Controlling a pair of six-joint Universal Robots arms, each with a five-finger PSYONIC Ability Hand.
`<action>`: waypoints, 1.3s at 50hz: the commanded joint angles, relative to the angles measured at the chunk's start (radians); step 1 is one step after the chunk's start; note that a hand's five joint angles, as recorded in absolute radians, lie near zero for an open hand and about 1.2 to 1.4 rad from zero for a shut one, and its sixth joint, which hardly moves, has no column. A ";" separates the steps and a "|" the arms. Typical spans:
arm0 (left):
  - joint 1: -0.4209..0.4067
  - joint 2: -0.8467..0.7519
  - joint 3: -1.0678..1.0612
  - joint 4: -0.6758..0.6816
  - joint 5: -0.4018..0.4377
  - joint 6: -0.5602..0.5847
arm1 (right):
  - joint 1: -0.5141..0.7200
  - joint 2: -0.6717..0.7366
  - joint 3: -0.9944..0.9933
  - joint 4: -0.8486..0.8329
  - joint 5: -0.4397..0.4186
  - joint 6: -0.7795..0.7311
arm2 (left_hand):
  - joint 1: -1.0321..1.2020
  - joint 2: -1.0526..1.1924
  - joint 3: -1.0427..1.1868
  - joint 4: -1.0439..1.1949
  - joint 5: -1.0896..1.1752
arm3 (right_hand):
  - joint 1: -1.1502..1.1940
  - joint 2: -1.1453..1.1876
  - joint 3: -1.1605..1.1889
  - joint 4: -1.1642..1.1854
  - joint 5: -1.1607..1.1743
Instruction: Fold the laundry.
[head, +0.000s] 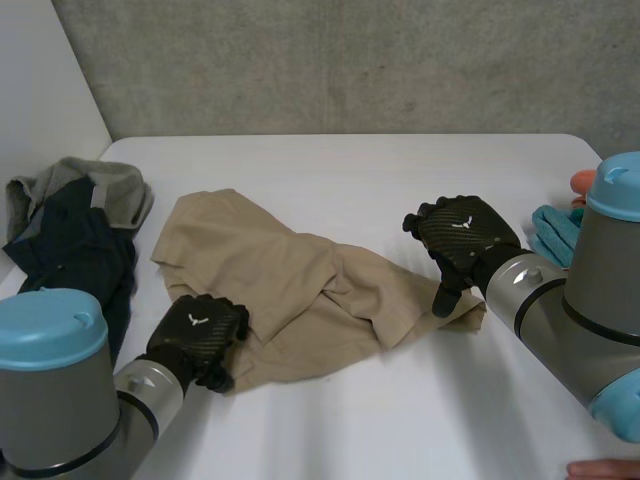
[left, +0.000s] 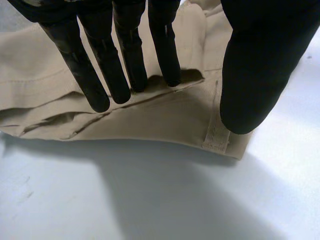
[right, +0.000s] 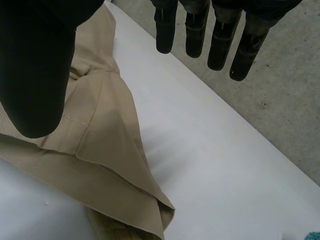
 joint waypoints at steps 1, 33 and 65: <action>-0.007 -0.029 0.008 0.000 0.000 0.000 | 0.001 0.001 0.001 0.000 0.000 -0.001 | 0.102 0.104 0.104 0.103 0.104 | 0.010 -0.058 -0.012 -0.030 -0.032; -0.021 -0.098 0.069 0.001 -0.024 0.002 | 0.000 0.005 0.001 -0.003 0.000 -0.003 | 0.205 0.207 0.206 0.206 0.207 | 0.010 -0.058 -0.012 -0.030 -0.032; -0.021 -0.106 0.080 0.000 -0.026 0.002 | -0.003 0.003 0.000 -0.005 0.000 -0.003 | 0.499 0.500 0.500 0.499 0.501 | 0.010 -0.058 -0.012 -0.030 -0.032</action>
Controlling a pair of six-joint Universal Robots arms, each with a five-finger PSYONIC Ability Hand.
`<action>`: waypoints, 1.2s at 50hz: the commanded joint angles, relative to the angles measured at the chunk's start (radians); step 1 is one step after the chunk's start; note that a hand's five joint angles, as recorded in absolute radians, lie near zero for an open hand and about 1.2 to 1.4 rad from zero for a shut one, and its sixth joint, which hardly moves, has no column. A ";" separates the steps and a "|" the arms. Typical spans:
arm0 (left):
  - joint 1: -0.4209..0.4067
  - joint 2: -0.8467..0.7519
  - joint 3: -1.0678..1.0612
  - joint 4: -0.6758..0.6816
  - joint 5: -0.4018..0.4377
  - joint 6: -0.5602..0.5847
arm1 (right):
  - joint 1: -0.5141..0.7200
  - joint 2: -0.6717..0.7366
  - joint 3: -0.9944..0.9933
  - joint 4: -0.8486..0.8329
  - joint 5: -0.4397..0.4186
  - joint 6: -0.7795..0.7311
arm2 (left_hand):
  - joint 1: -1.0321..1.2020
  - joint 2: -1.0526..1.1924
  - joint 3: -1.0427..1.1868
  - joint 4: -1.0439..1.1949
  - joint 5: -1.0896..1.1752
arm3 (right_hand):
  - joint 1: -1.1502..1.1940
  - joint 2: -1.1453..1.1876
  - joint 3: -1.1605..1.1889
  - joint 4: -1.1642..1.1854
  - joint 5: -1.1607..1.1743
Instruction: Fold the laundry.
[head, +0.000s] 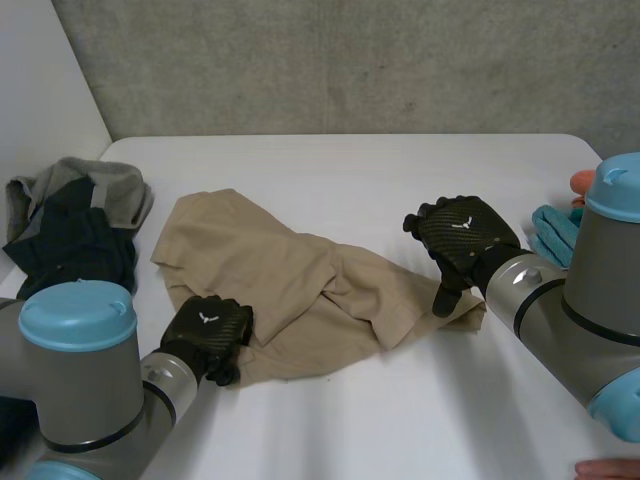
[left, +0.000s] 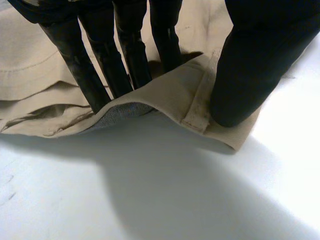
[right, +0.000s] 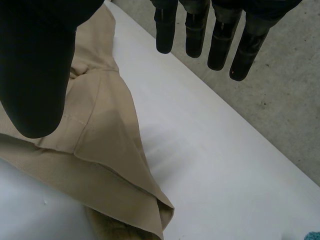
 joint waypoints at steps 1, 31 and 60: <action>0.000 -0.004 0.001 0.000 0.001 0.000 | -0.002 0.000 -0.001 0.000 0.000 0.000 | 0.286 0.242 0.254 0.249 0.263 | 0.010 -0.058 -0.012 -0.030 -0.032; 0.136 0.180 0.094 -0.012 -0.041 0.107 | -0.010 0.000 -0.006 -0.003 0.000 0.001 | 0.520 0.476 0.489 0.484 0.497 | 0.010 -0.058 -0.012 -0.030 -0.032; 0.229 0.243 0.588 0.012 -0.031 0.043 | -0.008 -0.003 -0.003 -0.003 0.003 0.005 | 0.520 0.476 0.489 0.484 0.497 | 0.010 -0.058 -0.012 -0.030 -0.032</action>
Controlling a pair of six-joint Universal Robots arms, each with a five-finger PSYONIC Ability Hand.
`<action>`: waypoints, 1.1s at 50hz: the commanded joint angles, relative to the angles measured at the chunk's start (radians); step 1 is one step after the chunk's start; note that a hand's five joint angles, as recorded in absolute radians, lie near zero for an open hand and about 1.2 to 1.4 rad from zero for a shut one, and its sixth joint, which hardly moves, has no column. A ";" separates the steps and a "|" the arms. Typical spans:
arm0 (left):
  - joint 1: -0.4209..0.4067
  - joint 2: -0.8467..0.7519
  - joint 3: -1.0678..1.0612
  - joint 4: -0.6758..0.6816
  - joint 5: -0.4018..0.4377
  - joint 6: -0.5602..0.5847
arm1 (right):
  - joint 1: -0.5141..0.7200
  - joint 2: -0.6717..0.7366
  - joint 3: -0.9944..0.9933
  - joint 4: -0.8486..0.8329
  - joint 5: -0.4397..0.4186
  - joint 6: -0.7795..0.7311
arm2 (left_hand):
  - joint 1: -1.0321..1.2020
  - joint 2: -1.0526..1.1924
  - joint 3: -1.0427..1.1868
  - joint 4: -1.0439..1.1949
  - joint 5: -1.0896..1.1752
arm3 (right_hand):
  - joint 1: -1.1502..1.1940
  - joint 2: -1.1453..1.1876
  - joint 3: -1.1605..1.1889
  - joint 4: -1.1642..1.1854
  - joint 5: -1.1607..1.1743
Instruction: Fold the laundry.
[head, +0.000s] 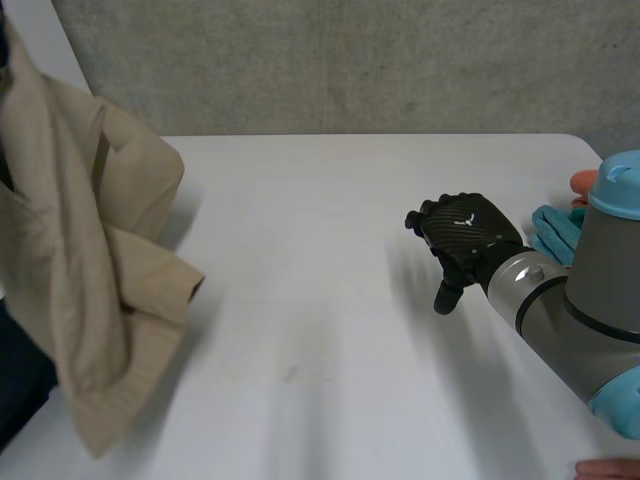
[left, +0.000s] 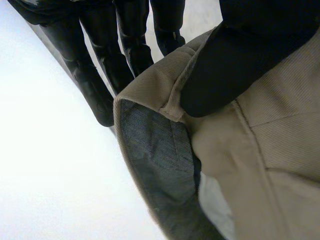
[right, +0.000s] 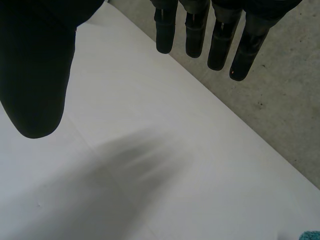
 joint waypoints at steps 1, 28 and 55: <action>-0.211 -0.157 0.102 0.022 0.006 -0.071 | -0.004 -0.002 -0.001 0.000 0.004 0.003 | 0.283 0.200 0.228 0.198 0.233 | 0.010 -0.058 -0.012 -0.030 -0.032; -0.698 -0.599 0.116 0.155 -0.020 0.061 | -0.130 -0.006 -0.068 0.000 0.036 0.030 | -0.939 -1.022 -0.994 -1.024 -0.989 | 0.007 -0.061 -0.015 -0.033 -0.035; -0.502 -0.211 -0.276 -0.284 -0.248 -0.298 | -0.114 0.075 -0.028 0.011 -0.303 -0.437 | -0.909 -0.992 -0.964 -0.993 -0.959 | 0.136 0.069 0.114 0.096 0.094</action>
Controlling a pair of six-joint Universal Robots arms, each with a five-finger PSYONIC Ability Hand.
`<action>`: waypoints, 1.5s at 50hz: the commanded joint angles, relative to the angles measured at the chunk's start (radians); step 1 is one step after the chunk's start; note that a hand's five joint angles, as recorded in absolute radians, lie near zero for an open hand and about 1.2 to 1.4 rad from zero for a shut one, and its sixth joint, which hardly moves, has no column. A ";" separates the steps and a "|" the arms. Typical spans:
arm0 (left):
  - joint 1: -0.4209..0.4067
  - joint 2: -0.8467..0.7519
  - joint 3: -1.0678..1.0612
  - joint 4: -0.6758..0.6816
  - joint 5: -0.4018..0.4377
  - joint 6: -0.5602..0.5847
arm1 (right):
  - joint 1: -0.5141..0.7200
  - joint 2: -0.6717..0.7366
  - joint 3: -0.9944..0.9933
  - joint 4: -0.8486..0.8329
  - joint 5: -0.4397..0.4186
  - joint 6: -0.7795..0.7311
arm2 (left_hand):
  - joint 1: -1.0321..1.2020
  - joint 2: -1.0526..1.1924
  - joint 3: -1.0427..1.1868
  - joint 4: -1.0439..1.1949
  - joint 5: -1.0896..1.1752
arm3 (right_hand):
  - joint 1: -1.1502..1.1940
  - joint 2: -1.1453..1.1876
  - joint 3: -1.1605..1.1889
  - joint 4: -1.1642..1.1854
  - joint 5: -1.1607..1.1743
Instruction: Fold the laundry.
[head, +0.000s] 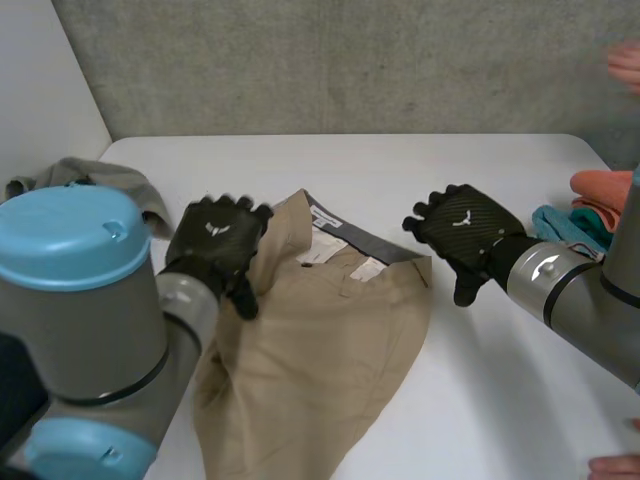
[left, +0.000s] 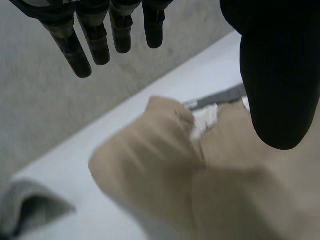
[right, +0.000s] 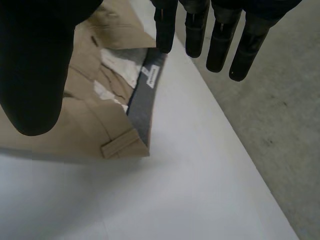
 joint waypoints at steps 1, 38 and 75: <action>0.042 0.064 -0.121 -0.100 -0.049 -0.153 | 0.007 0.084 -0.037 -0.004 -0.051 -0.123 | 0.013 0.004 -0.004 0.002 -0.018 | 0.132 0.066 0.090 0.090 0.087; 0.125 0.013 -0.281 -0.065 -0.057 -0.190 | 0.039 0.423 -0.278 0.003 -0.118 -0.234 | 0.462 0.453 0.445 0.451 0.431 | 0.481 0.415 0.439 0.439 0.436; 0.119 -0.148 0.101 0.005 0.055 -0.169 | 0.014 0.037 0.020 0.322 0.133 0.091 | 0.587 0.577 0.569 0.576 0.556 | 0.468 0.402 0.426 0.426 0.423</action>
